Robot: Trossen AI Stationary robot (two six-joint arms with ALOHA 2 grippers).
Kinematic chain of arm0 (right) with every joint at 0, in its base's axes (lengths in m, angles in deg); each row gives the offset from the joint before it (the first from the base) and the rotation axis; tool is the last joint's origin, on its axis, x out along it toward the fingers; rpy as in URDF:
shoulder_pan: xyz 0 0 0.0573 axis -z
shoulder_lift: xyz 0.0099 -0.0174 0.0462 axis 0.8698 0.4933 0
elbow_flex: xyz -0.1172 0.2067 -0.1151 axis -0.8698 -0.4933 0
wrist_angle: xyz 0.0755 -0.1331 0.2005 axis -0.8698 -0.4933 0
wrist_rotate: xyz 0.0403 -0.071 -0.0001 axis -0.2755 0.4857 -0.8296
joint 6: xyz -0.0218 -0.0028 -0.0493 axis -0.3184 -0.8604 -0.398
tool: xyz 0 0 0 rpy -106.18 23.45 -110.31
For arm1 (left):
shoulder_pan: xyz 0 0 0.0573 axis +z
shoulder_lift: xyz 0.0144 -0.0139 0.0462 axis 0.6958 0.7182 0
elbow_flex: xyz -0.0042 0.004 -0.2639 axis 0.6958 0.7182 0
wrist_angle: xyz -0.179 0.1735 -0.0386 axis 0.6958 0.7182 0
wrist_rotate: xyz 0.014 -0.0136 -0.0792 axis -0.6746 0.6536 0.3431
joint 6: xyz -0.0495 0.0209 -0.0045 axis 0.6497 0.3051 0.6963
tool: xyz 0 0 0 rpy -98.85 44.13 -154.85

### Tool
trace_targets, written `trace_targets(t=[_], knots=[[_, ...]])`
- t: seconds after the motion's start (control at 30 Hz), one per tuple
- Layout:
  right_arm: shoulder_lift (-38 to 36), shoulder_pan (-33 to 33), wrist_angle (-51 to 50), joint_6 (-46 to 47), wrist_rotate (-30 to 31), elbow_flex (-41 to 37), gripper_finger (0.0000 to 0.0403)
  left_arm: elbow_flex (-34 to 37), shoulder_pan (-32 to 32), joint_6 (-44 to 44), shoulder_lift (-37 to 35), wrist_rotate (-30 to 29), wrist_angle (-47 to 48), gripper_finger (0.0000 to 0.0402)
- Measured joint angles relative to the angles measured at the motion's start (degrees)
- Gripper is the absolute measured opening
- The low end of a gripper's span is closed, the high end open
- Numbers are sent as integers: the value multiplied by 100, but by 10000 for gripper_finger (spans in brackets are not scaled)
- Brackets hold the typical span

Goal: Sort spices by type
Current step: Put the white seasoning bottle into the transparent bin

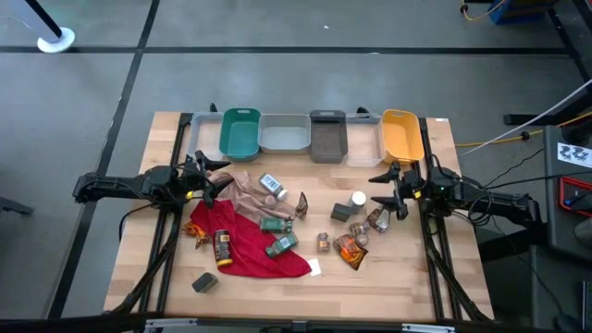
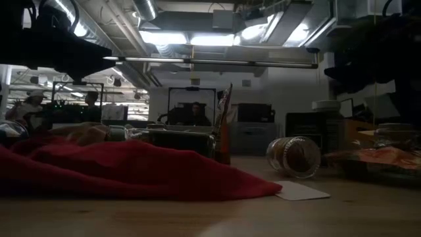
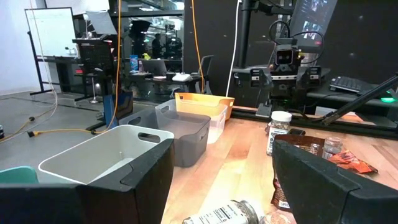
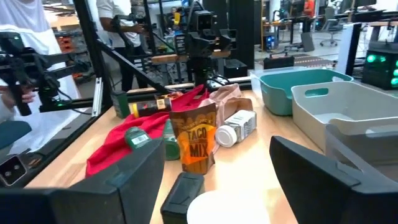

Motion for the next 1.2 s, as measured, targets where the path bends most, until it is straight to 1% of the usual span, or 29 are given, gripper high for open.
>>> trace_targets(t=[0.13, 0.33, 0.5, 0.6, 0.73, 0.87, 1.1, 1.2], knots=[[0, 0, 79, 465, 74, 0, 289, 1, -1, 1, 1, -1, 0, 255], [2, -1, 171, 576, 752, 0, 289, -1, -1, 1, -1, -1, 0, 255], [45, -1, 145, 587, 682, 218, 289, 0, -1, 1, 1, -1, 0, 255], [311, -1, 146, 570, 610, 455, 289, 0, -1, 1, 1, 0, 0, 255], [959, -1, 125, 540, 540, 840, 289, 1, 1, 1, 0, 0, 0, 255], [1852, 0, -425, 408, 486, 1434, 289, -1, 1, 1, 1, -1, 0, 255], [3597, -1, -2457, 395, 480, 2927, 289, 1, 1, 1, -1, 1, 0, 255], [4257, -1, -3144, 394, 436, 3468, 289, 0, 0, 1, 1, -1, 0, 255]])
